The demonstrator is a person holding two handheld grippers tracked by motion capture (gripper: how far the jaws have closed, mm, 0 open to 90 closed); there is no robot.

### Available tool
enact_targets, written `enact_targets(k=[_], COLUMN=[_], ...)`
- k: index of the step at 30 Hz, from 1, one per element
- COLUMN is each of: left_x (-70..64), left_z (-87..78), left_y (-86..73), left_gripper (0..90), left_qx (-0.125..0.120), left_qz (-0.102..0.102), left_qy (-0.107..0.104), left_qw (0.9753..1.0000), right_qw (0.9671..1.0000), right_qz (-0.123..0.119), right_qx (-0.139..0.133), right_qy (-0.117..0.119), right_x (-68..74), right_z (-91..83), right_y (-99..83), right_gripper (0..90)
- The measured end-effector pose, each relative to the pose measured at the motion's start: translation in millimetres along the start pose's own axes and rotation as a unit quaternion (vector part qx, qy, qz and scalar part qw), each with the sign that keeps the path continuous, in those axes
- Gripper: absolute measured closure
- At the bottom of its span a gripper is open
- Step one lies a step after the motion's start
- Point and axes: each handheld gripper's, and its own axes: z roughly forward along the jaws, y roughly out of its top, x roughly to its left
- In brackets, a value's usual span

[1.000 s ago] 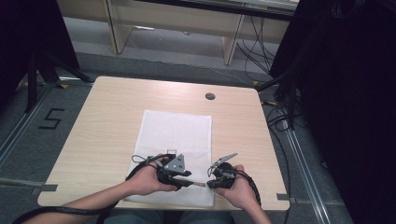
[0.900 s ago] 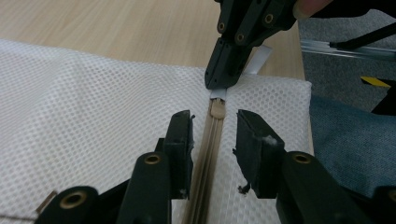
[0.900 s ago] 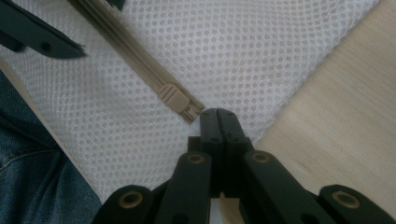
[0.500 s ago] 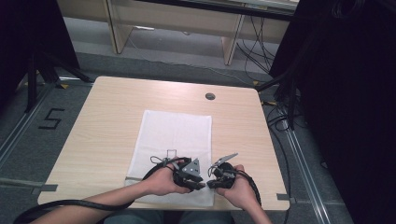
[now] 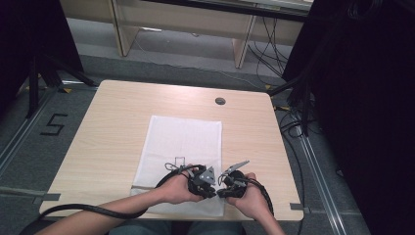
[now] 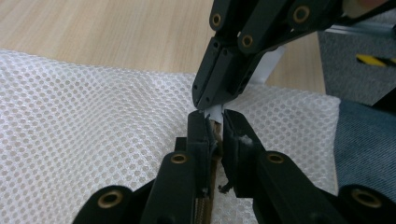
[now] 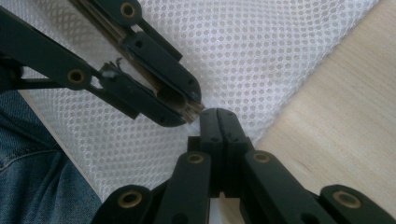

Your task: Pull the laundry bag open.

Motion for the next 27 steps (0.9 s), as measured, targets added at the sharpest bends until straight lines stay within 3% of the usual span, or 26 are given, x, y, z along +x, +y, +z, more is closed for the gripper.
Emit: enact_targets(k=[1,2,4,5,7,9,11,13,14,15,21,23,26,27], left_x=[-0.3,-0.5,0.0,0.2,0.8,2.3,3.2,6.9,8.0,7.6,4.1,3.3,2.5,3.0], left_z=[0.1,0.5,0.6,0.7,0.3,-0.8,-2.1,-4.8,-6.1,-7.0,-5.5,-3.5,-2.3,-1.9], left_y=[0.6,0.3,-0.4,-0.9,-1.2,0.5,1.2,2.1,1.7,0.5,-2.8,-3.1,-3.3,-3.3], left_gripper=[81.5,86.8,86.9,87.0,86.9,85.0,82.4,71.3,70.4,70.4,73.1,74.6,75.7,76.2], left_qx=[0.002,-0.011,-0.013,-0.016,-0.015,-0.019,-0.025,-0.025,-0.026,-0.025,-0.016,-0.010,-0.007,-0.004], left_qz=[-0.004,-0.026,-0.027,-0.030,-0.029,-0.018,-0.019,-0.012,-0.013,-0.020,-0.012,0.001,-0.001,0.007], left_qy=[0.001,-0.007,-0.009,-0.011,-0.012,-0.007,0.003,0.005,0.004,0.005,-0.008,-0.002,-0.002,-0.001], left_qw=[1.0000,0.9996,0.9995,0.9994,0.9994,0.9996,0.9995,0.9996,0.9996,0.9995,0.9998,0.9999,1.0000,1.0000], right_qw=[1.0000,1.0000,1.0000,0.9998,1.0000,0.9999,1.0000,0.9999,0.9999,0.9999,1.0000,1.0000,1.0000,1.0000], right_qz=[0.000,0.002,0.004,0.017,0.004,0.010,0.008,0.011,0.011,0.010,0.004,0.006,0.005,0.005], right_qx=[0.000,-0.001,-0.001,0.002,-0.003,0.000,-0.001,-0.001,-0.001,-0.002,-0.006,-0.005,-0.007,-0.007], right_qy=[0.000,0.001,0.001,0.005,0.002,0.002,0.004,0.003,0.003,0.003,0.005,0.004,0.004,0.005], right_x=[0.0,-0.1,-0.3,0.5,-1.4,-1.0,-1.4,-1.2,-1.2,-1.5,-2.4,-2.2,-2.4,-2.5], right_z=[0.0,0.0,-0.1,0.0,0.4,0.0,0.2,0.1,0.0,0.1,0.4,0.4,0.3,0.3], right_y=[-0.1,-0.3,-0.5,-0.8,-0.5,-0.7,-0.8,-0.9,-0.9,-0.9,-1.0,-1.1,-1.2,-1.2], right_gripper=[90.0,90.0,90.0,90.0,90.0,90.0,90.0,90.0,90.0,90.0,90.0,90.0,90.0,90.0])
